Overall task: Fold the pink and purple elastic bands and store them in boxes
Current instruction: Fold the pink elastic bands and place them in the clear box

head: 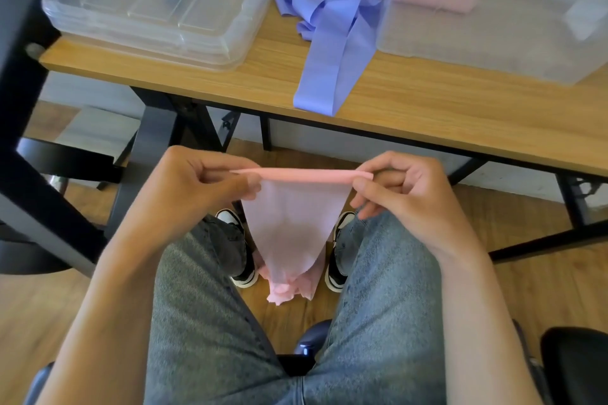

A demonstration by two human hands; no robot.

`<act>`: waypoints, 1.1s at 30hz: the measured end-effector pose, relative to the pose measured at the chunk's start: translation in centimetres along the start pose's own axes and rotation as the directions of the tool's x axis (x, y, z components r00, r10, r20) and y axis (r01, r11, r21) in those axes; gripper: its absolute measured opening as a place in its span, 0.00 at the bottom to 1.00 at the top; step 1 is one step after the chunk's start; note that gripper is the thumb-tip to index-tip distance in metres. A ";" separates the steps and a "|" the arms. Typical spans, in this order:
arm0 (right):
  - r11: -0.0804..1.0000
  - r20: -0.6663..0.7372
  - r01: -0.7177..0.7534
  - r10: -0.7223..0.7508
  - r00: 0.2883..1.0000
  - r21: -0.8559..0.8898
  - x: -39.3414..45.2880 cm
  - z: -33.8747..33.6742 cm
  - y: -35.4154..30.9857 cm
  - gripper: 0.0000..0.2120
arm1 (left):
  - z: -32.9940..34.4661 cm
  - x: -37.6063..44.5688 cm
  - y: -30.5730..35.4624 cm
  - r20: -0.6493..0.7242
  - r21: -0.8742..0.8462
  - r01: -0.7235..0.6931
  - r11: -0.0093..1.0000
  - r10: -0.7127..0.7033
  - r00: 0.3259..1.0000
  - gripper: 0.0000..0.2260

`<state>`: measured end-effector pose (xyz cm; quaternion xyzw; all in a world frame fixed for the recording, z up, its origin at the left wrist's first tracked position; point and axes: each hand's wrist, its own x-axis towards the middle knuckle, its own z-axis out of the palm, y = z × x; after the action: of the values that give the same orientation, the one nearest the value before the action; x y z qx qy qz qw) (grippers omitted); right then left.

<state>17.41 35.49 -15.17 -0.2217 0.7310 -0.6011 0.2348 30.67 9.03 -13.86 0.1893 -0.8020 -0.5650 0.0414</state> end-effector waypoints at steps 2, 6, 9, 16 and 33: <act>0.999 -0.026 0.028 -0.027 0.999 0.047 0.1 0.3 -0.3 0.05 | 0.0 -0.1 0.3 -0.086 -0.046 -0.020 0.999 0.016 0.996 0.10; 0.990 -0.040 0.080 -0.076 0.996 0.120 0.6 0.8 -1.3 0.07 | 0.6 0.2 1.0 -0.259 -0.178 -0.081 0.981 0.033 0.965 0.08; 0.984 -0.070 0.128 -0.120 0.990 0.125 1.2 1.0 -2.2 0.07 | 0.5 0.6 1.4 -0.314 -0.213 -0.119 0.970 0.047 0.948 0.09; 0.998 0.031 0.050 -0.049 0.998 -0.025 2.0 -0.5 -3.8 0.19 | -1.1 1.0 2.3 -0.232 -0.211 -0.088 0.973 0.038 0.972 0.17; 0.999 -0.028 0.025 -0.026 0.999 -0.046 1.1 -0.1 -1.0 0.08 | 1.3 0.3 -1.6 -0.166 -0.170 -0.131 0.977 0.103 0.981 0.08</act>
<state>16.54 34.69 -14.22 -0.2278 0.7450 -0.5902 0.2115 30.39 9.63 -15.83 0.1809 -0.7516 -0.6152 0.1545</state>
